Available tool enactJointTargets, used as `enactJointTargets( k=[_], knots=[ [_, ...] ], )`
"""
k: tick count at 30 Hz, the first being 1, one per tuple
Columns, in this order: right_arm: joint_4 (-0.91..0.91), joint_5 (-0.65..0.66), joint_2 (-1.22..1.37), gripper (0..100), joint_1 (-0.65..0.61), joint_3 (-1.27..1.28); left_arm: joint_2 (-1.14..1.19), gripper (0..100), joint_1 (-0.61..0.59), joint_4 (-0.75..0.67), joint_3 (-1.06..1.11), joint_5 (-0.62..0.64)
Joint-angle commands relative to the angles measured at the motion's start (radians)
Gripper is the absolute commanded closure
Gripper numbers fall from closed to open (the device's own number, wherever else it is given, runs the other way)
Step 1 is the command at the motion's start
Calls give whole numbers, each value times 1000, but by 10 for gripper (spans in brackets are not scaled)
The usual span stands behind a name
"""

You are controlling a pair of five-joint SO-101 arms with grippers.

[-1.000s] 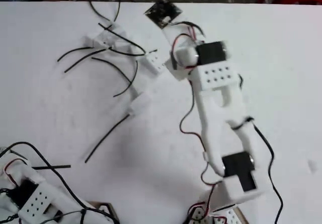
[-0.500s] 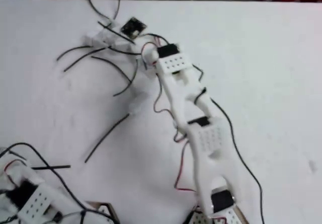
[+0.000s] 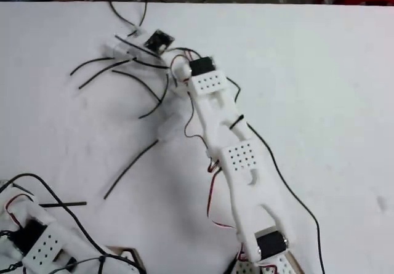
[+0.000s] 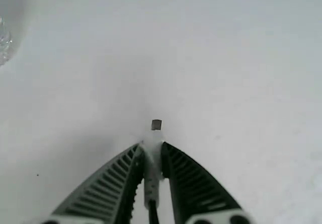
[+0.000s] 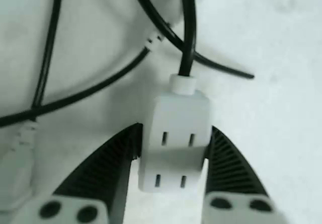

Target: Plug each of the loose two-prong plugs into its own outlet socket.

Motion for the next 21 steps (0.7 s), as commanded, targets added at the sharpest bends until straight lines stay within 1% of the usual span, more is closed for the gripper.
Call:
enactJointTargets(
  k=[1, 7, 10, 13, 16, 18, 21],
  knots=[
    [93, -91, -15, 931, 101, -100, -16, 976, 8, 5, -23, -11],
    [323, -328, -18, 981, 234, -292, -16, 976, 10, 5, -23, -11],
    [325, -468, -67, 980, 289, -230, -16, 976, 19, 5, -23, -11],
    [326, -603, -137, 980, 323, -120, -16, 976, 42, 3, -12, -12],
    [326, -712, -246, 980, 328, 68, -16, 976, 51, 3, -9, -12],
    [326, -766, -351, 980, 321, 238, -16, 976, 51, 3, -9, -12],
    [323, -806, -542, 979, 292, 503, -16, 976, 53, 3, -8, -12]
  ],
)
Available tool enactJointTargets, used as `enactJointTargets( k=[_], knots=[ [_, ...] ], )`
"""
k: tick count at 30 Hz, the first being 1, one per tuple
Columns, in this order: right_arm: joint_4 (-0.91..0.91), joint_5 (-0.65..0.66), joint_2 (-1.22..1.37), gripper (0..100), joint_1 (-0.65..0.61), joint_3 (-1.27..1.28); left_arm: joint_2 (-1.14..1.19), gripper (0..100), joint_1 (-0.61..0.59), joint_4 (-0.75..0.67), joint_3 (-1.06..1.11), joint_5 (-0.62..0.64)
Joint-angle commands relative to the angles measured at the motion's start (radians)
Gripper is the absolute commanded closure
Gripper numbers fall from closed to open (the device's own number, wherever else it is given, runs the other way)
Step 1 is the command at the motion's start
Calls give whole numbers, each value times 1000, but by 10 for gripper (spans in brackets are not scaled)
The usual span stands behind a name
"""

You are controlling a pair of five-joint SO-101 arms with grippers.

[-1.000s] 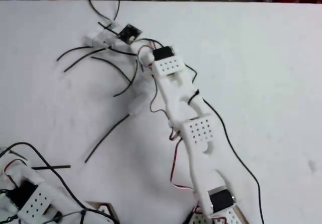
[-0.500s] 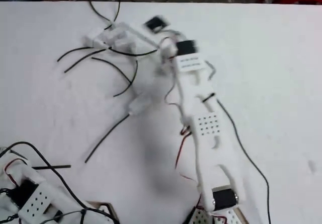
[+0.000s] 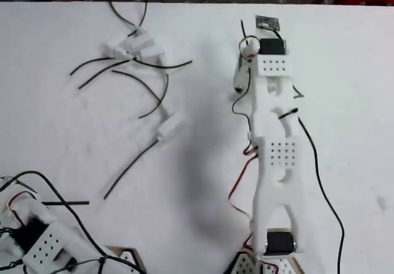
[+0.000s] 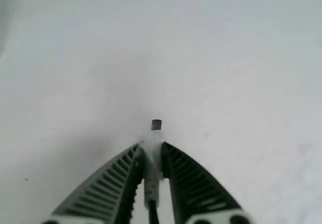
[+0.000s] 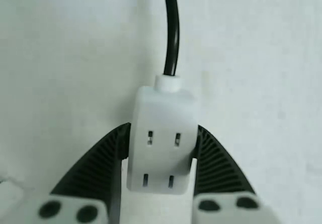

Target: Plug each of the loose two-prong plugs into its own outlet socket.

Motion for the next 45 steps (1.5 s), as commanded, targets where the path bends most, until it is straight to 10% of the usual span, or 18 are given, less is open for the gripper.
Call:
enactJointTargets(
  k=[1, 24, 39, 45],
  knots=[
    [8, -52, -300, 979, -28, 305, -16, 976, 13, 3, -8, -9],
    [-240, -255, -648, 978, -456, 1206, -16, 976, 139, 84, -14, -101],
    [-404, -164, -653, 969, -452, 1398, -16, 976, 193, 89, -14, -103],
    [-335, -107, -656, 759, -469, 1401, -16, 976, 214, 91, -11, -103]
  ],
)
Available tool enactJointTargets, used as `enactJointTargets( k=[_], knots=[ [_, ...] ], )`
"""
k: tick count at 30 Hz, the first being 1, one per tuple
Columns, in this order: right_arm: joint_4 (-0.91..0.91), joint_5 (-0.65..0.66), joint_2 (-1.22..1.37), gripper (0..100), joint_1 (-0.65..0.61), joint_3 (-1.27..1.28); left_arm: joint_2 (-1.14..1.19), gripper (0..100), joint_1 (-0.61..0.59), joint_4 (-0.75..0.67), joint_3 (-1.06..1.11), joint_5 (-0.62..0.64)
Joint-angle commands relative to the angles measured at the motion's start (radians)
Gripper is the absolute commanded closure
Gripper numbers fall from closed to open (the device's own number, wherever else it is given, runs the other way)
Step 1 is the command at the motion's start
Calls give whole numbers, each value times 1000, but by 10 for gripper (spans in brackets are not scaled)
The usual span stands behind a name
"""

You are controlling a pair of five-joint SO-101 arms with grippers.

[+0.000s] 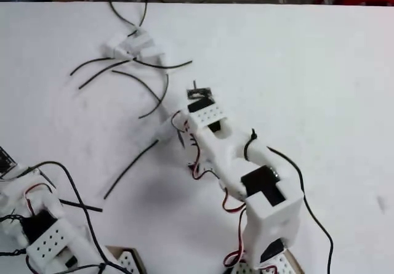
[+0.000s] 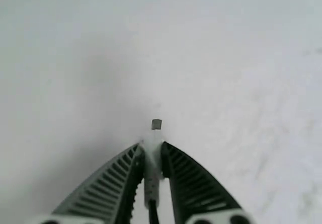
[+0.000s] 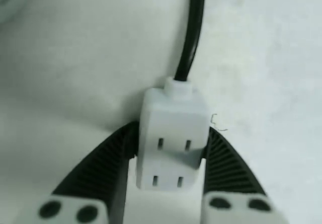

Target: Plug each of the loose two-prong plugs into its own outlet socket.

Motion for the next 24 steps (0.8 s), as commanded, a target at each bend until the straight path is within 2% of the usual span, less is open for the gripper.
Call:
enactJointTargets(
  k=[1, 5, 11, 17, 20, 24],
  knots=[
    [35, 18, -10, 724, 1, 8, -16, 976, 35, 3, -11, -9],
    [39, 26, -10, 685, 16, -12, -16, 976, 64, 3, -11, -9],
    [39, 189, -97, 685, 105, -25, -18, 976, 151, 38, -37, -5],
    [-4, 250, -237, 684, 277, 29, -18, 976, 371, 2, -104, 31],
    [-71, 252, -282, 684, 295, 84, -18, 976, 466, -8, -155, 94],
    [-143, 252, -334, 684, 283, 153, -18, 976, 596, 0, -244, 109]
  ],
)
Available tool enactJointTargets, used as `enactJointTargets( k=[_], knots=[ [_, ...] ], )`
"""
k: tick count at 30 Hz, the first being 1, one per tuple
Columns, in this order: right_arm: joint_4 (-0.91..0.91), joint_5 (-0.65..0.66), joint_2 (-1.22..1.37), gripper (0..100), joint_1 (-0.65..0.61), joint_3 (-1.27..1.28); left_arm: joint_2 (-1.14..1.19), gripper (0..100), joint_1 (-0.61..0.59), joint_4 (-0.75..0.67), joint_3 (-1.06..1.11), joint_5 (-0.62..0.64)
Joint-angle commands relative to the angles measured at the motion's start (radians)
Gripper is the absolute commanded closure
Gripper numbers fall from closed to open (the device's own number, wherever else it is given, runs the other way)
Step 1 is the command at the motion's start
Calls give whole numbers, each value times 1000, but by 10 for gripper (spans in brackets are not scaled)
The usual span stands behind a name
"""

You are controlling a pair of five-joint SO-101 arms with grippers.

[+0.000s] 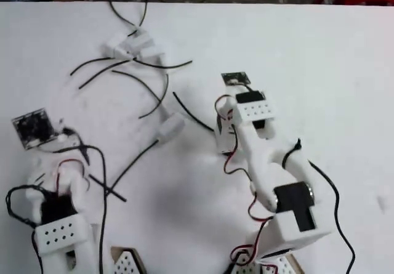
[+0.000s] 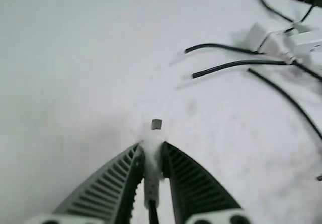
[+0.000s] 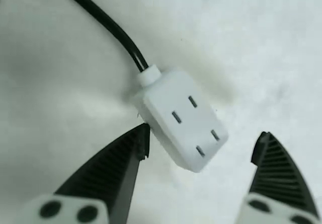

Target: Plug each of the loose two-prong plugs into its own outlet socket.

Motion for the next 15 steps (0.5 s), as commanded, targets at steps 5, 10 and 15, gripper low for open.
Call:
enactJointTargets(
  k=[5, 10, 15],
  knots=[
    [-71, 9, -156, 684, 1, 83, -18, 976, 328, -17, -163, 21],
    [-36, 152, -289, 686, -19, 150, -18, 976, 532, -25, -163, 21],
    [-35, 226, -472, 686, -22, 209, -18, 976, 645, -25, -161, 21]
  ],
)
